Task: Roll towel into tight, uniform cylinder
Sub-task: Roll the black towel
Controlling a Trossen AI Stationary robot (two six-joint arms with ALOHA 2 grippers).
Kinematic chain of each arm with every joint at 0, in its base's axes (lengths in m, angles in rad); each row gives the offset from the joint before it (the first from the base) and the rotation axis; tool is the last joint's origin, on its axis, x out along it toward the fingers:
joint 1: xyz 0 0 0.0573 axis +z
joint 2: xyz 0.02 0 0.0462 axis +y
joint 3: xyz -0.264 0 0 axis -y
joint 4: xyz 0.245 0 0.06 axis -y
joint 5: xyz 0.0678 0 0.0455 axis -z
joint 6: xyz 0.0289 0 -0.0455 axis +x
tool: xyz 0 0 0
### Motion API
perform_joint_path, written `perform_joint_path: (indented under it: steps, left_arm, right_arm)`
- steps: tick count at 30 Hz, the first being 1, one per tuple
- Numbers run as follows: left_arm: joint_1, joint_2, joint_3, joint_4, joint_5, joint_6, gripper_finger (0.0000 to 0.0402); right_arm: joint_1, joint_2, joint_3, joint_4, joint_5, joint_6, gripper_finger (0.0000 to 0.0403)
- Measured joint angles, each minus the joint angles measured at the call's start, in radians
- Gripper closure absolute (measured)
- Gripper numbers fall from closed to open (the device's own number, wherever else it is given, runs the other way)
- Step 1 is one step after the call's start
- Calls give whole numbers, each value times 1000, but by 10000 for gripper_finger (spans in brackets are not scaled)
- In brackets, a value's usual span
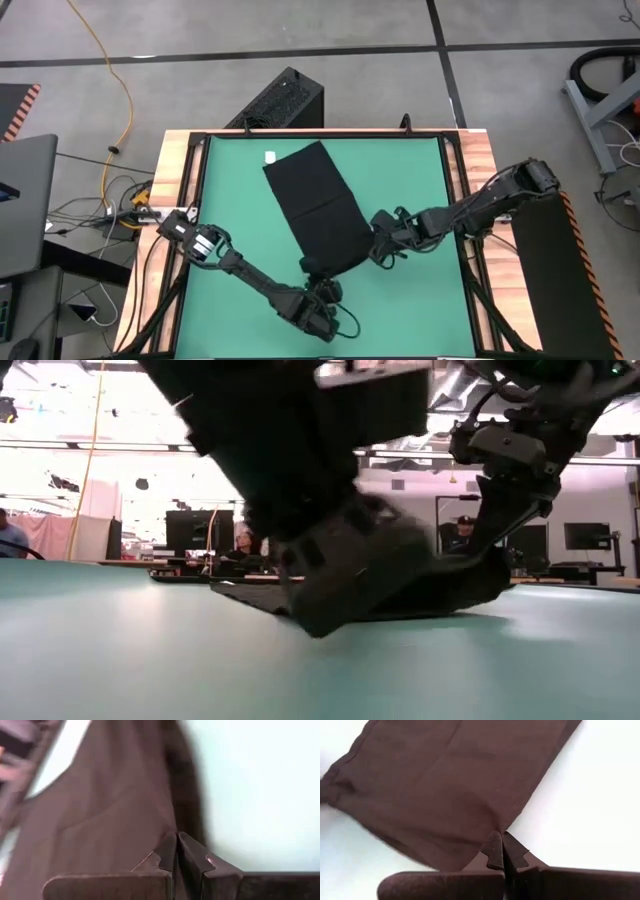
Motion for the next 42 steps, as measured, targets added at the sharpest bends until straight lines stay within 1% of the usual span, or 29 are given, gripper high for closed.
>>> perform_joint_path:
  steps: [3,6,8,10,17,21,24,28,33,36,39,42]
  left_arm:
    - [37,5,-19,130,146,121,380]
    - [66,0,-19,146,226,155,349]
    - [70,-3,-19,135,227,168,325]
    - [70,-4,-18,120,206,191,300]
    - [53,-32,19,-53,190,243,224]
    - [53,-28,4,-9,201,248,193]
    - [59,-28,-21,37,217,236,180]
    - [67,-28,-29,35,219,220,178]
    - [79,-4,-28,26,272,247,193]
    - [94,-2,-31,-3,317,238,215]
    - [108,-8,-40,-11,325,180,242]
    - [125,-12,-40,-30,395,152,284]
  right_arm:
    - [2,0,0,9,7,11,402]
    - [16,0,0,3,13,34,403]
    - [26,0,0,-7,18,36,403]
    - [31,0,0,-12,19,36,403]
    - [30,0,-1,-22,19,35,403]
    - [30,0,-1,-20,18,30,403]
    - [30,0,-1,-22,17,26,403]
    - [31,0,-1,-18,16,26,403]
    - [30,0,-1,-8,8,10,402]
    - [30,0,-1,8,5,8,402]
    - [30,0,-1,7,-3,8,402]
    - [31,0,-1,7,-6,8,402]
